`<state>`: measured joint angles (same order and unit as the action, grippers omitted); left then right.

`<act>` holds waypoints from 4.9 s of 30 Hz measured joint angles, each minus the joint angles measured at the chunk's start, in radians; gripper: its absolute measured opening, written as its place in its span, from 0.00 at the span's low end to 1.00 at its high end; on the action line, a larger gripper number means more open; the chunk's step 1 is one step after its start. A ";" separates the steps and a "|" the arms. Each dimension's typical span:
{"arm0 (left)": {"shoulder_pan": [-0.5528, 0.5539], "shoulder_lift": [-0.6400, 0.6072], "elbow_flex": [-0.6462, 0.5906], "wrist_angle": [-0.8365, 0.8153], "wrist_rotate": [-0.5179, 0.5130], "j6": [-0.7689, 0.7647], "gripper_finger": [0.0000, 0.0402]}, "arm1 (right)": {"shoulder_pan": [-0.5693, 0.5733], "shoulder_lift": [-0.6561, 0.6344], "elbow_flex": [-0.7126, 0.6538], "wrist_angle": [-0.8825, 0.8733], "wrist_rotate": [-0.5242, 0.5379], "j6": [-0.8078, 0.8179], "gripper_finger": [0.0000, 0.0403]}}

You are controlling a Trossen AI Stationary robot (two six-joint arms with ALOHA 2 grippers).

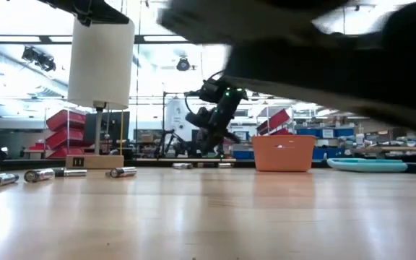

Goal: Sort batteries
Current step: Put the black battery into the orange bin

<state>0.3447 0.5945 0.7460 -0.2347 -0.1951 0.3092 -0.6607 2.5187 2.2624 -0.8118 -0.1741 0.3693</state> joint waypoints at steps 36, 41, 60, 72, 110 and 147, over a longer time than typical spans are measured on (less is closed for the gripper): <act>0.000 0.000 0.000 -0.004 0.000 0.000 0.00 | -0.008 0.003 -0.074 -0.034 0.076 0.057 0.00; 0.000 0.000 0.000 -0.008 0.000 0.000 0.00 | 0.016 -0.001 -0.039 -0.075 0.074 0.047 0.00; 0.000 0.000 0.000 -0.034 0.000 -0.003 0.00 | 0.037 -0.022 0.018 -0.112 0.129 -0.299 0.00; 0.000 0.000 0.000 -0.031 0.000 -0.004 0.00 | 0.077 -0.018 -0.012 -0.214 0.217 -0.414 0.12; 0.000 0.000 0.000 0.006 0.000 -0.010 0.00 | 0.061 -0.003 -0.029 -0.444 0.186 -0.492 0.39; 0.000 0.000 0.000 -0.003 -0.108 -0.055 0.00 | 0.158 -0.137 -0.040 -0.307 0.073 -0.634 0.39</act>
<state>0.3450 0.5945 0.7460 -0.2379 -0.3033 0.2538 -0.5027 2.3817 2.2228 -1.1186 -0.1014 -0.2652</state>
